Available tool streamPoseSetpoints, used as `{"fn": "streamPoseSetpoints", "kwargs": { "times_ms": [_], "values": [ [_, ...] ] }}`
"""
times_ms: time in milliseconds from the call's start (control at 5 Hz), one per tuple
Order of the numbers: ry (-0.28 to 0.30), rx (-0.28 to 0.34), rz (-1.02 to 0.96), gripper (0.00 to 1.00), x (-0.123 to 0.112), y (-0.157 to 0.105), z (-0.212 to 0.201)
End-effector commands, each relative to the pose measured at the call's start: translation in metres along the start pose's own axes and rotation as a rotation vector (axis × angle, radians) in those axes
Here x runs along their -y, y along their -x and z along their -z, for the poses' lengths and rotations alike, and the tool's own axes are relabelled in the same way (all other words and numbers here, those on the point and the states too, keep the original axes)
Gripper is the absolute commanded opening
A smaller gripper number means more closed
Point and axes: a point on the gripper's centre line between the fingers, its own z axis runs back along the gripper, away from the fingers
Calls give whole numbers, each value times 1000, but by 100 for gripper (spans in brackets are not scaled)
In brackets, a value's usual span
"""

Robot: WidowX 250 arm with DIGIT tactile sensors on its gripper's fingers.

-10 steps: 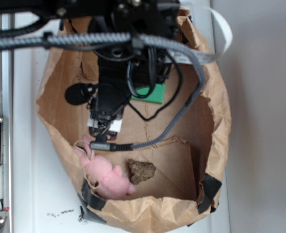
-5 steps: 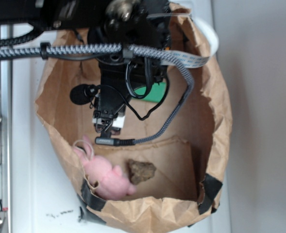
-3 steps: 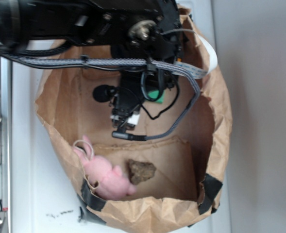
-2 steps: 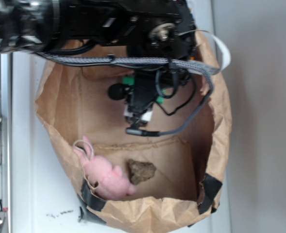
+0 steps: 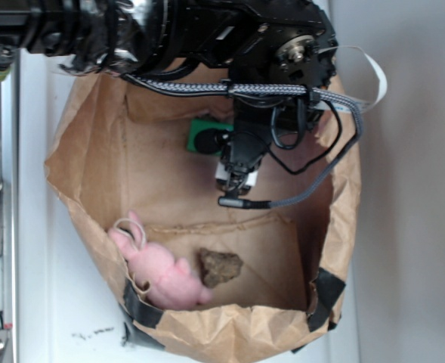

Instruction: Grab the green block.

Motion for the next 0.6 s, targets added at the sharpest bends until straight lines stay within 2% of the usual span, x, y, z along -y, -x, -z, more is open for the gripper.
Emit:
{"fn": "streamPoseSetpoints", "kwargs": {
  "times_ms": [0,400],
  "values": [
    [44,73,-67,100,-2,-16,8],
    [39,97,-104,100,3,-9,13]
  ]
}}
